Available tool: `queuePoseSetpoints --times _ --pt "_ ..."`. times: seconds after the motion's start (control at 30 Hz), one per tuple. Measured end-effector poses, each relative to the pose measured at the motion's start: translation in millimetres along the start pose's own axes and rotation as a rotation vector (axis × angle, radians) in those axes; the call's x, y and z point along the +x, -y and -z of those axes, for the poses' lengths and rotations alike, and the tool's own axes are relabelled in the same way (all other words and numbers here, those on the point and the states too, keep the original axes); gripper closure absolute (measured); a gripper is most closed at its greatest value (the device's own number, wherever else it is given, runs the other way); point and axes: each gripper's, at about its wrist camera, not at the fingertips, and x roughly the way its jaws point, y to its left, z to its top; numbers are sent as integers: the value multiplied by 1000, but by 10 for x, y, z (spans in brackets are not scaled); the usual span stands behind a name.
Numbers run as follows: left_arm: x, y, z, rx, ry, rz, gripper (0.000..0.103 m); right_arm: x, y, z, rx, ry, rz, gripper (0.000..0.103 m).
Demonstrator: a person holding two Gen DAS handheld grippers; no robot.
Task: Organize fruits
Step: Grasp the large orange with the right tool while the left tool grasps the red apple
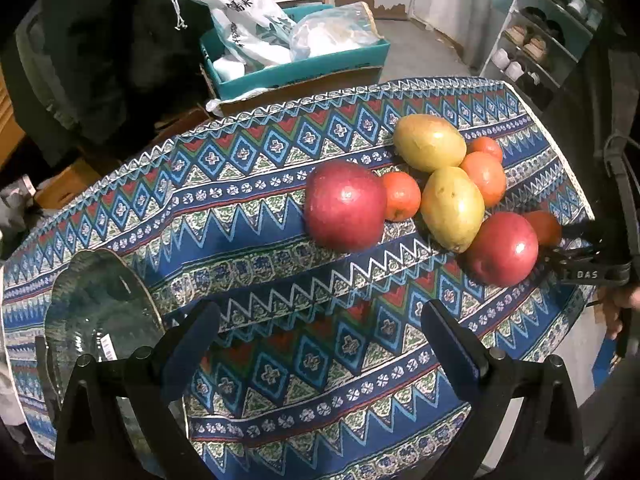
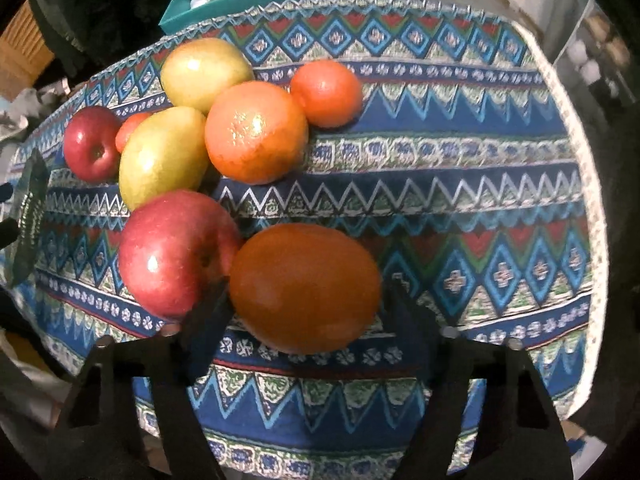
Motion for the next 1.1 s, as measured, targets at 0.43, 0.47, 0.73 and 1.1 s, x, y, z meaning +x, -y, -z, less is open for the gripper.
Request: queuePoseSetpoints --times 0.43,0.47,0.73,1.1 --pt "227 0 -396 -13 12 -22 1 -426 177 -209 47 184 73 33" --pt "268 4 -434 -12 11 -25 1 -452 184 -234 50 203 72 33" --pt "610 107 -577 21 -29 -34 1 -450 72 -519 34 252 57 33" --pt "899 118 -592 13 -51 -11 6 -406 -142 -655 19 254 18 33"
